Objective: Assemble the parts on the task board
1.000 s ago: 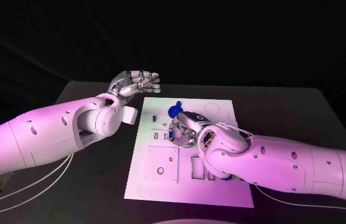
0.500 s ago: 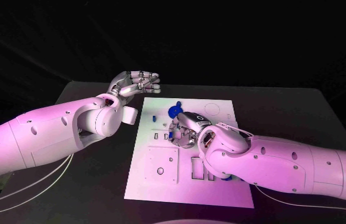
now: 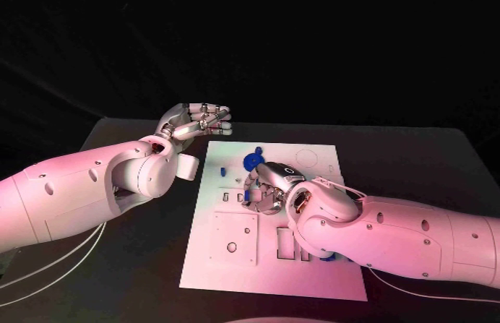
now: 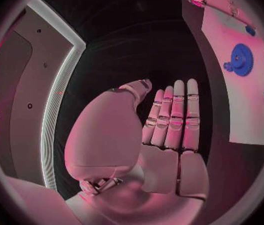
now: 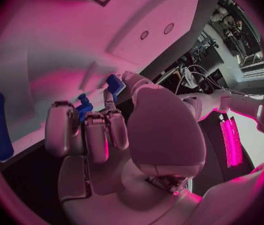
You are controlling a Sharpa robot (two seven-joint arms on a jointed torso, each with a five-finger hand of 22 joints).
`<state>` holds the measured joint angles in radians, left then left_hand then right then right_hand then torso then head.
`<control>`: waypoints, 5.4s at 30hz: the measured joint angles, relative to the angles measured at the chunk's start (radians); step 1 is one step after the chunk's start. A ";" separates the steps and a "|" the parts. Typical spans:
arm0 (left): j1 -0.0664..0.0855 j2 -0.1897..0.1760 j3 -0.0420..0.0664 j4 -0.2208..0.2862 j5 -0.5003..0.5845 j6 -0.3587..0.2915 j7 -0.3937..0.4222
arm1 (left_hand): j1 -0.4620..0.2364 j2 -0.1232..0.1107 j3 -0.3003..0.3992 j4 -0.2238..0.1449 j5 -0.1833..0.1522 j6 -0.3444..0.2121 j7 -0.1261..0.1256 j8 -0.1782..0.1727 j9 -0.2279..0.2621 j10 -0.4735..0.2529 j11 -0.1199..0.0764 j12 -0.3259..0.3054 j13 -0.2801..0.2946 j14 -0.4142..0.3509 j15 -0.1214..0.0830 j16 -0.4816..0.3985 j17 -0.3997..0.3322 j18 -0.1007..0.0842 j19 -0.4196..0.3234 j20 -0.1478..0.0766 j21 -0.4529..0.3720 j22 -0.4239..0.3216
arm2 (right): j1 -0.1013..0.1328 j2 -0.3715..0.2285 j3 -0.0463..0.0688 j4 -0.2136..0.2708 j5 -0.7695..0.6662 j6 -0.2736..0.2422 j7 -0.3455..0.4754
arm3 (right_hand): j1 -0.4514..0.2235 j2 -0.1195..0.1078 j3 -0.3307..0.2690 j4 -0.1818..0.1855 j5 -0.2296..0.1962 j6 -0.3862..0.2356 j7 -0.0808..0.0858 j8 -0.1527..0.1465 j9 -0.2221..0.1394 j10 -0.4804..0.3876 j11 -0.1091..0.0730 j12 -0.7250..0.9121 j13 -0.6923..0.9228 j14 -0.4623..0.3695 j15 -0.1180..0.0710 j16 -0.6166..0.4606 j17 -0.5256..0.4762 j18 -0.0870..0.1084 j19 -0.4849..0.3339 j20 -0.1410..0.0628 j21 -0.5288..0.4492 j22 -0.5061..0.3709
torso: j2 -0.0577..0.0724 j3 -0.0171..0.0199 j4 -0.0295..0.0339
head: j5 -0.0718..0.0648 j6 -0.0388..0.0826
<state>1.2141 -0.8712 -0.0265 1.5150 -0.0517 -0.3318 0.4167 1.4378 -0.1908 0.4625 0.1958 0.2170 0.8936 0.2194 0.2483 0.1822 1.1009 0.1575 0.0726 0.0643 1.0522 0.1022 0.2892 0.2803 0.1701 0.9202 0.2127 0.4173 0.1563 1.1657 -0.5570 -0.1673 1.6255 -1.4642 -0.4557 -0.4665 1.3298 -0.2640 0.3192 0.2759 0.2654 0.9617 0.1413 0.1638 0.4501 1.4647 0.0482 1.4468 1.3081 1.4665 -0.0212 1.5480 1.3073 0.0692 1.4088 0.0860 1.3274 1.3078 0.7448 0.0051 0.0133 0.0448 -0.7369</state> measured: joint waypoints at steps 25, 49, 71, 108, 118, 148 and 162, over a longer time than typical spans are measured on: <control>0.000 -0.009 0.000 -0.010 -0.117 0.037 -0.120 | -0.104 -0.002 -0.079 0.055 -0.005 0.020 -0.032 0.066 0.041 0.122 -0.048 0.097 0.061 0.242 -0.061 0.256 0.172 0.000 0.159 -0.065 0.143 0.059 | 0.079 -0.209 0.004 0.123 0.113 -0.122 0.146 | 0.051 0.126 -0.366 0.018 0.004 -0.022 0.001 -0.011 -0.003 -0.001 0.006 -0.031 0.000 0.000 0.007 -0.016 0.001 0.000 -0.031 0.012 -0.077 0.000 | -0.010 0.0037 -0.0009 | 0.010 -0.006; 0.066 0.098 -0.008 -0.034 -0.743 0.451 -0.784 | -0.346 0.096 -0.224 0.099 -0.003 -0.075 -0.147 0.553 0.356 0.212 -0.161 1.209 1.027 0.416 -0.159 1.171 1.028 -0.016 0.267 -0.170 0.776 0.620 | 0.193 -0.409 0.004 0.105 0.480 -0.146 0.286 | 0.053 0.129 -0.371 0.018 0.004 -0.018 -0.002 -0.001 0.000 -0.001 0.006 -0.034 -0.001 0.000 0.007 -0.018 0.000 0.000 -0.034 0.012 -0.083 -0.001 | -0.039 0.0243 -0.0042 | 0.020 -0.028; 0.091 0.216 -0.036 -0.119 -0.921 0.624 -0.918 | -0.352 0.102 -0.229 0.099 -0.003 -0.079 -0.150 0.564 0.367 0.198 -0.163 1.200 1.002 0.413 -0.163 1.171 1.028 -0.016 0.266 -0.170 0.782 0.632 | 0.195 -0.402 0.004 0.092 0.500 -0.136 0.268 | 0.053 0.129 -0.371 0.018 0.004 -0.018 -0.002 -0.001 0.000 -0.001 0.006 -0.039 -0.001 0.000 0.007 -0.018 0.000 0.000 -0.034 0.012 -0.083 0.000 | -0.035 0.0228 -0.0042 | 0.022 -0.034; 0.091 0.256 -0.046 -0.146 -0.931 0.695 -0.936 | -0.351 0.115 -0.229 0.099 -0.003 -0.083 -0.153 0.567 0.377 0.191 -0.163 1.200 0.996 0.413 -0.163 1.171 1.027 -0.016 0.264 -0.168 0.786 0.633 | 0.194 -0.390 0.004 0.078 0.494 -0.127 0.248 | 0.049 0.133 -0.377 0.018 0.004 -0.018 -0.002 -0.001 0.000 -0.001 0.006 -0.039 0.000 0.000 0.007 -0.018 0.001 0.000 -0.034 0.012 -0.083 0.000 | -0.036 0.0216 -0.0047 | 0.020 -0.049; 0.091 0.260 -0.048 -0.150 -0.927 0.702 -0.937 | -0.321 0.131 -0.216 0.095 0.001 -0.090 -0.154 0.571 0.382 0.184 -0.163 1.193 0.988 0.413 -0.163 1.171 1.027 -0.016 0.259 -0.170 0.790 0.634 | 0.194 -0.388 0.004 0.077 0.493 -0.125 0.245 | 0.049 0.133 -0.377 0.018 0.004 -0.018 -0.002 -0.001 0.001 -0.001 0.006 -0.039 0.000 0.000 0.007 -0.018 0.001 0.000 -0.034 0.012 -0.083 0.000 | -0.035 0.0216 -0.0047 | 0.019 -0.050; 0.090 0.224 -0.047 -0.122 -0.849 0.707 -0.934 | -0.160 0.078 0.118 0.134 0.003 -0.133 -0.143 0.602 0.438 0.135 -0.161 1.143 0.899 0.413 -0.163 1.166 1.026 -0.016 0.211 -0.165 0.799 0.623 | 0.192 -0.384 0.003 0.076 0.493 -0.117 0.238 | 0.049 0.133 -0.377 0.018 0.004 -0.018 -0.002 0.002 0.001 -0.001 0.006 -0.039 0.000 0.000 0.007 -0.018 0.000 0.000 -0.034 0.012 -0.083 0.000 | -0.035 0.0218 -0.0047 | 0.020 -0.051; 0.088 0.155 -0.040 -0.045 -0.826 0.614 -0.930 | -0.184 0.055 0.151 0.128 -0.001 -0.132 -0.143 0.617 0.452 0.149 -0.163 1.150 0.913 0.413 -0.163 1.171 1.028 -0.016 0.220 -0.168 0.819 0.652 | 0.192 -0.386 0.003 0.075 0.493 -0.114 0.236 | 0.048 0.133 -0.377 0.018 0.004 -0.018 -0.002 0.002 0.001 -0.001 0.006 -0.039 -0.001 0.000 0.007 -0.018 0.000 0.000 -0.034 0.012 -0.083 0.000 | -0.035 0.0221 -0.0035 | 0.021 -0.052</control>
<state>1.3025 -0.7164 -0.0662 1.4700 -0.8777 0.2818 -0.5135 1.2538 -0.1361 0.6130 0.3239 0.2164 0.7617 0.0762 0.8653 0.6344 1.2498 -0.0060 1.2228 0.9773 1.4650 -0.0605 1.4598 1.3081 0.1544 1.1399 0.0443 1.2358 0.8078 1.3575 -0.9426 -0.1639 1.7009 -0.9716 -0.5702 -0.2303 1.3782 -0.1306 -0.0576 0.2938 0.2693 0.9435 0.1390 0.1663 0.4515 1.4632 0.0539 1.4075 1.3075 1.4665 -0.0144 1.5304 1.3074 0.0691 1.3749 0.0984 1.2449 1.3079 0.7094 0.0272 0.0098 0.0658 -0.7891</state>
